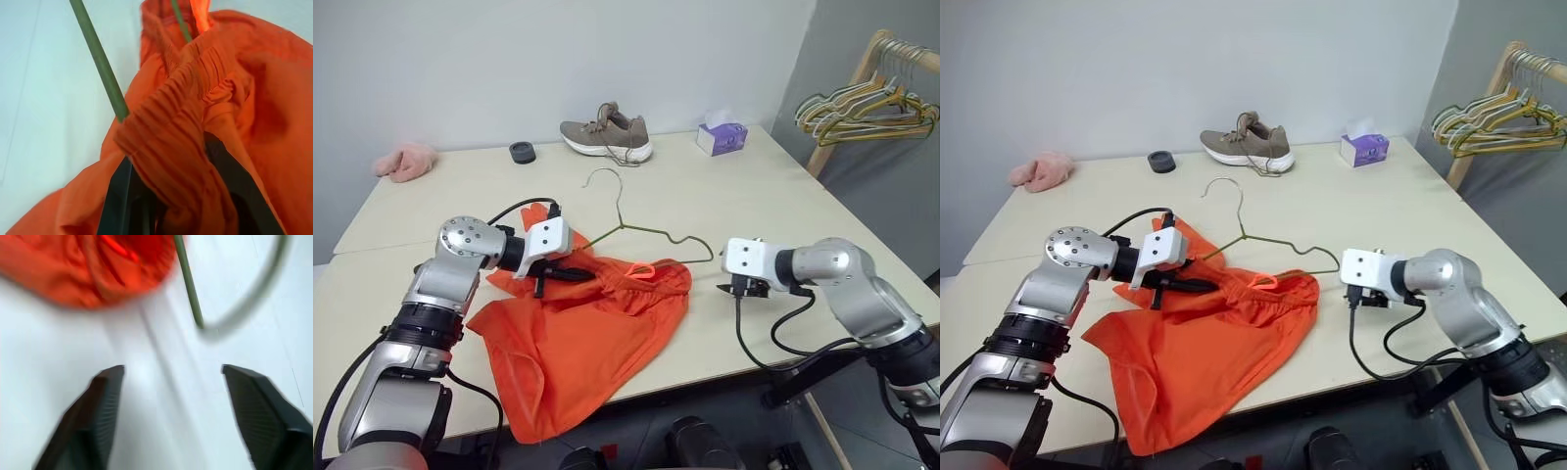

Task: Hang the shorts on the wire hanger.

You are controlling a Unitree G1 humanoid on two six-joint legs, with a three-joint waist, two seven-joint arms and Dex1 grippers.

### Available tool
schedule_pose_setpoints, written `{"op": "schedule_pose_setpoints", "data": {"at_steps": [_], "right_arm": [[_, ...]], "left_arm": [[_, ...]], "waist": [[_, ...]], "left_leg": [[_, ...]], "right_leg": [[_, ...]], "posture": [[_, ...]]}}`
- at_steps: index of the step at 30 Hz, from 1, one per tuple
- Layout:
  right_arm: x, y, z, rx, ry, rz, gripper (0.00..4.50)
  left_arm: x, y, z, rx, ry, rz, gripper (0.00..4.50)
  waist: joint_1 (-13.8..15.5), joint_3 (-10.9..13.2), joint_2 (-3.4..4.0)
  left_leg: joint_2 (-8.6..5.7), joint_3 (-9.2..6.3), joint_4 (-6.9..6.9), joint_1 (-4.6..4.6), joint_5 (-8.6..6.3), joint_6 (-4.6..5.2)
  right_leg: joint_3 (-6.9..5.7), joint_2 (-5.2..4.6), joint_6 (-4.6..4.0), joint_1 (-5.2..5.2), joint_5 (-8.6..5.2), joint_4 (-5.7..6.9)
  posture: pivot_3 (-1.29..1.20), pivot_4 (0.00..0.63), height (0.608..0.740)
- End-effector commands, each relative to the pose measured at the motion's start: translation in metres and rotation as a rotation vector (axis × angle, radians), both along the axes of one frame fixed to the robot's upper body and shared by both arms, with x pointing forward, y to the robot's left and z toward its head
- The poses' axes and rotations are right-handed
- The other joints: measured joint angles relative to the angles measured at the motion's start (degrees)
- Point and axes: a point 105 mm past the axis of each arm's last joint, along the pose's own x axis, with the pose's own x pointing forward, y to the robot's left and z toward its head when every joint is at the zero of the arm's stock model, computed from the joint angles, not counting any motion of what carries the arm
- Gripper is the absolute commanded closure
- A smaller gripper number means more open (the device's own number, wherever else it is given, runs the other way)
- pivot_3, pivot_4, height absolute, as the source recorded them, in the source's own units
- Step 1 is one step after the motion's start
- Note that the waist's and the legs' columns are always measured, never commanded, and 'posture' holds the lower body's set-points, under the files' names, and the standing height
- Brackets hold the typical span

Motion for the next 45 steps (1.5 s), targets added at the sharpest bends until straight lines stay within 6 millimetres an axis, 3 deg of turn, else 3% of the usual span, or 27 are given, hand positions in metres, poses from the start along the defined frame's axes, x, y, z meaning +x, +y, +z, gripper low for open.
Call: {"op": "schedule_pose_setpoints", "data": {"at_steps": [1, 3, 7, 14, 18, 29, 32, 34, 43, 45], "right_arm": [[0.002, -0.008, 0.013, 0.125, -0.039, -0.145, 0.00], [-0.003, -0.002, 0.010, 0.250, 0.007, -0.226, 0.00], [-0.021, 0.029, 0.005, 0.512, 0.189, -0.313, 0.00], [-0.038, 0.054, -0.018, 0.661, 0.391, -0.411, 0.00], [-0.029, 0.069, -0.036, 0.678, 0.425, -0.441, 0.00], [-0.007, 0.092, -0.059, 0.739, 0.454, -0.507, 0.00], [-0.002, 0.096, -0.063, 0.717, 0.403, -0.507, 0.60], [0.002, 0.095, -0.064, 0.706, 0.352, -0.511, 1.29], [0.016, 0.055, -0.058, 0.654, 0.189, -0.545, 4.42], [0.016, 0.047, -0.056, 0.651, 0.178, -0.554, 4.50]], "left_arm": [[0.005, 0.001, 0.015, -0.024, -0.063, 0.015, 3.73], [0.006, -0.001, 0.016, -0.032, -0.077, 0.018, 3.73], [0.009, -0.002, 0.019, -0.041, -0.101, 0.018, 3.73], [0.012, -0.001, 0.026, -0.050, -0.132, 0.025, 3.73], [0.012, 0.001, 0.026, -0.048, -0.133, 0.030, 3.73], [0.008, 0.003, 0.024, -0.056, -0.133, 0.041, 3.73], [0.008, 0.003, 0.024, -0.060, -0.134, 0.045, 3.73], [0.007, 0.004, 0.024, -0.063, -0.134, 0.048, 3.73], [-0.005, 0.019, 0.029, -0.047, -0.096, 0.051, 3.73], [-0.009, 0.023, 0.028, -0.017, -0.087, 0.038, 3.73]], "waist": [[-0.05, 0.00, 0.00], [-0.20, 0.00, -0.01], [-0.47, 0.00, 0.00], [0.03, 0.00, 0.00], [-0.19, -0.01, 0.00], [-0.36, -0.02, 0.00], [-0.37, -0.05, -0.05], [-0.37, -0.05, -0.05], [-0.33, -0.04, -0.05], [-0.28, -0.04, -0.05]], "left_leg": [[0.01, -0.01, -0.02, -0.01, 0.00, 0.00], [0.04, -0.01, -0.04, -0.01, 0.00, 0.00], [0.09, -0.06, -0.05, -0.01, 0.00, 0.00], [-0.03, -0.09, 0.00, -0.05, 0.00, 0.00], [-0.03, -0.07, -0.01, -0.04, 0.00, 0.00], [0.03, -0.09, -0.05, -0.05, 0.00, 0.00], [0.03, -0.09, -0.05, -0.05, 0.00, 0.00], [0.03, -0.09, -0.05, -0.04, 0.00, 0.00], [0.03, -0.09, -0.06, -0.05, 0.00, 0.00], [0.03, -0.09, -0.06, -0.05, 0.00, 0.00]], "right_leg": [[0.02, 0.00, 0.00, -0.01, 0.00, 0.00], [0.05, 0.02, 0.00, -0.02, 0.00, 0.00], [0.05, 0.06, 0.00, -0.04, 0.00, 0.05], [0.00, 0.04, 0.00, -0.01, 0.00, 0.02], [0.01, 0.06, 0.01, -0.02, -0.01, 0.02], [0.02, 0.24, 0.00, -0.05, 0.00, 0.02], [0.01, 0.24, 0.00, -0.05, 0.00, 0.02], [0.01, 0.24, 0.00, -0.05, 0.00, 0.02], [0.02, 0.24, 0.00, -0.05, 0.00, 0.01], [0.01, 0.24, 0.00, -0.05, 0.00, 0.01]], "posture": [[-0.26, 0.035, 0.740], [-0.26, 0.036, 0.740], [-0.27, 0.038, 0.740], [-0.27, 0.038, 0.740], [-0.26, 0.040, 0.740], [-0.24, 0.030, 0.740], [-0.24, 0.028, 0.740], [-0.24, 0.028, 0.740], [-0.23, 0.028, 0.740], [-0.23, 0.028, 0.740]]}}
